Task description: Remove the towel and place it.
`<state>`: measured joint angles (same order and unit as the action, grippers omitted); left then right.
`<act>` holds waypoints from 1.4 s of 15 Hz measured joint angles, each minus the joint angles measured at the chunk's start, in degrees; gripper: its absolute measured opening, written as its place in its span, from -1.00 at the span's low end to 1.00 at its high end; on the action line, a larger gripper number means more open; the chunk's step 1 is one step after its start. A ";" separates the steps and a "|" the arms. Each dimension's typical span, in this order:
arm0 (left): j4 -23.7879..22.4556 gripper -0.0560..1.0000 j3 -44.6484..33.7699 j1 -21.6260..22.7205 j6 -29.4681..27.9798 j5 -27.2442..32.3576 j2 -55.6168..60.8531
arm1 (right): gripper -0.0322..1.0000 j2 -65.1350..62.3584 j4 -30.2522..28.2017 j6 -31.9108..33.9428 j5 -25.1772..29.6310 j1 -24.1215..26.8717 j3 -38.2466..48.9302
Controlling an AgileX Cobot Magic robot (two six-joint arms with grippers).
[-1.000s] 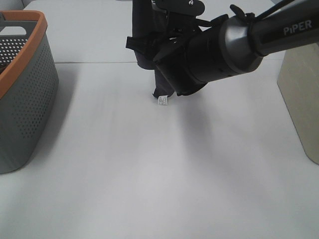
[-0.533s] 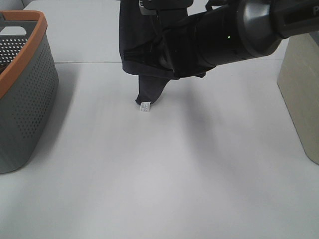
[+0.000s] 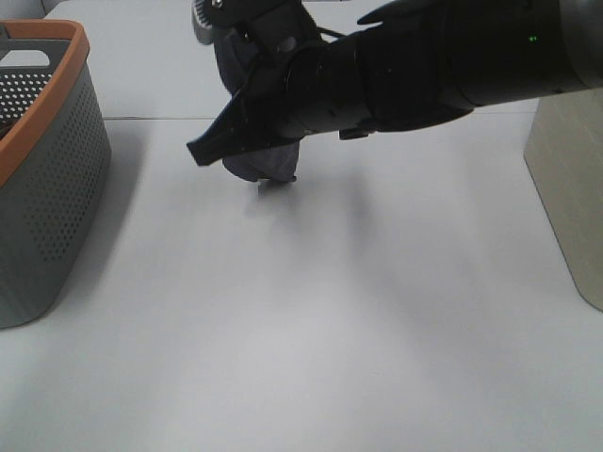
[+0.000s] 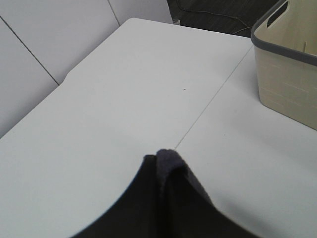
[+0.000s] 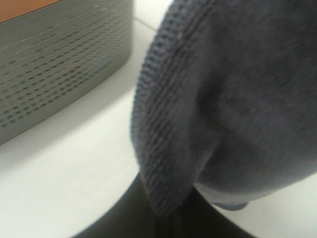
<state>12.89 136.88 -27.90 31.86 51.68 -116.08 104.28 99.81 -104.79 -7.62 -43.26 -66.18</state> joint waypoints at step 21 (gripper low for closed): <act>-2.52 -0.89 0.00 0.00 -2.98 10.54 -1.15 | -0.94 -11.06 -49.73 56.55 35.41 19.25 14.44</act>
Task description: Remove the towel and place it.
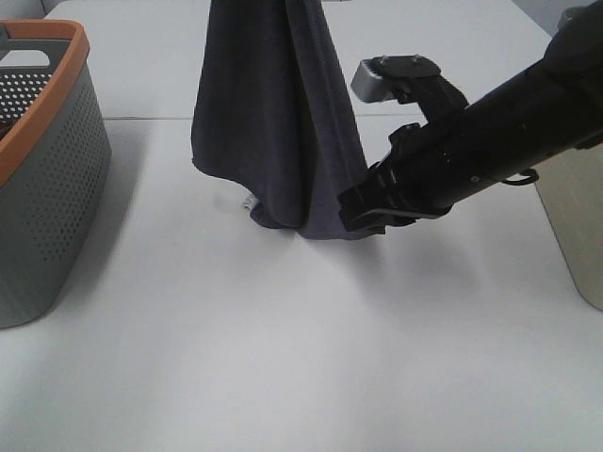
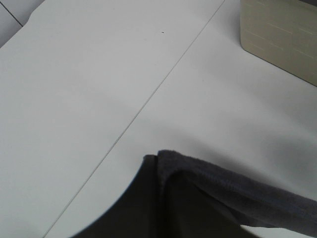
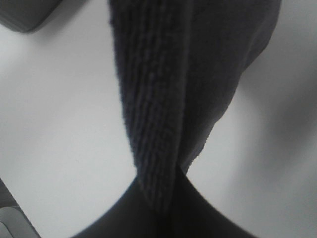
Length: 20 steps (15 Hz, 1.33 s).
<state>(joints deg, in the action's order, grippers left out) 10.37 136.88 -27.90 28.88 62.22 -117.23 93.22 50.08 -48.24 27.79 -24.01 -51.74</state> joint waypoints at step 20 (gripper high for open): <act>-18.79 -0.89 0.06 0.00 -19.42 -12.32 -4.13 | -0.94 6.88 -82.62 57.01 -6.53 0.69 -33.58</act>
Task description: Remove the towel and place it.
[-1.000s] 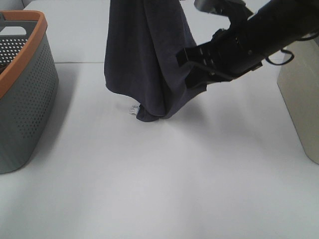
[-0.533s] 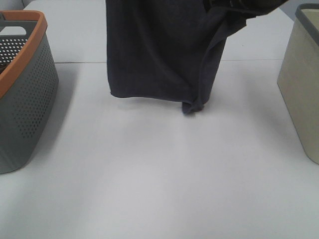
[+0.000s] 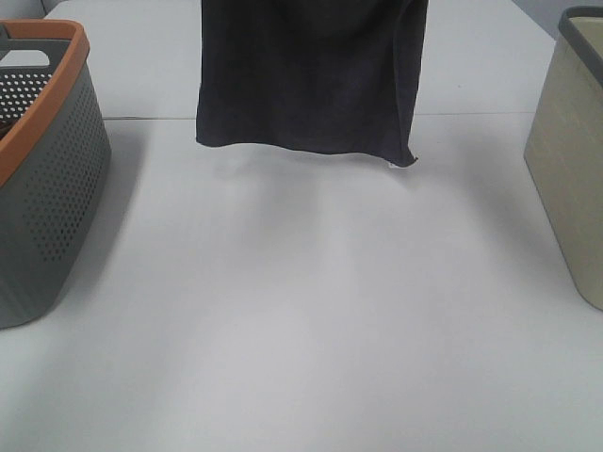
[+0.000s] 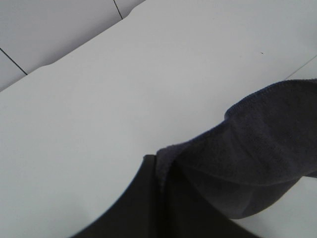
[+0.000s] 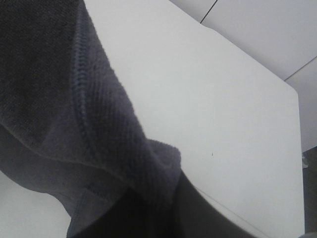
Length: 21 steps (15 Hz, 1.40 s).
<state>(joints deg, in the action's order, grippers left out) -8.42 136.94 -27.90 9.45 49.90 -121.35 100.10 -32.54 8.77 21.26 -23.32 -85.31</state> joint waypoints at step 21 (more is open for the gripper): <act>-4.81 -0.89 0.00 2.46 -3.67 3.67 -15.18 | -0.94 24.35 22.63 -11.92 13.69 7.45 -21.20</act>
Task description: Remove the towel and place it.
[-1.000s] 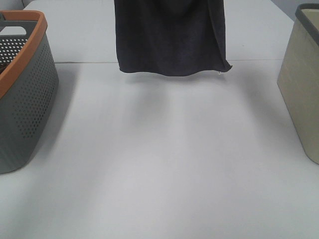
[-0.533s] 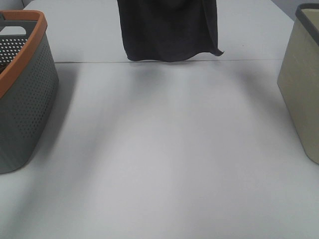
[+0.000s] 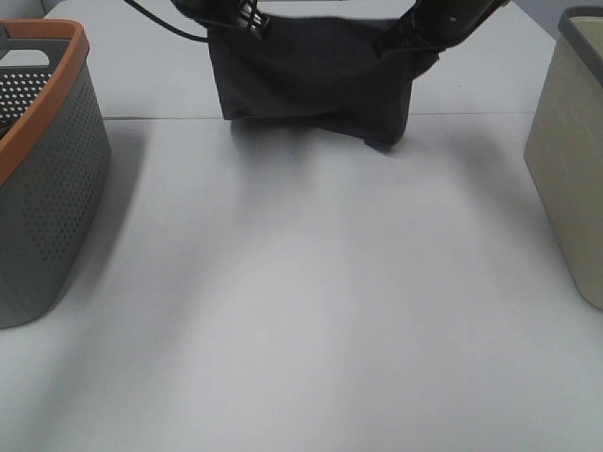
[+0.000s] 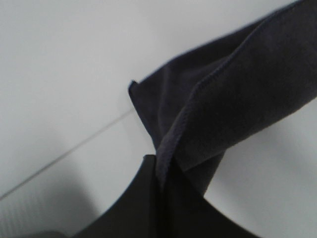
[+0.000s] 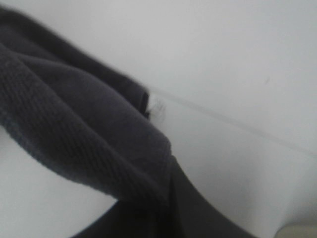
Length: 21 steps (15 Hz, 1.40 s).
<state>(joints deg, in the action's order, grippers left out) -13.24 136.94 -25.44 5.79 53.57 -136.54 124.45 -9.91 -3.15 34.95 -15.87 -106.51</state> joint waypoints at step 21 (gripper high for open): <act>19.54 -0.89 -32.26 -2.35 10.60 15.93 5.50 | -0.94 1.66 16.73 -14.55 34.55 -0.11 15.58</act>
<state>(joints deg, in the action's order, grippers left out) 6.30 104.68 -27.79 16.39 69.50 -131.04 126.11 6.82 -17.70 69.50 -15.99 -90.93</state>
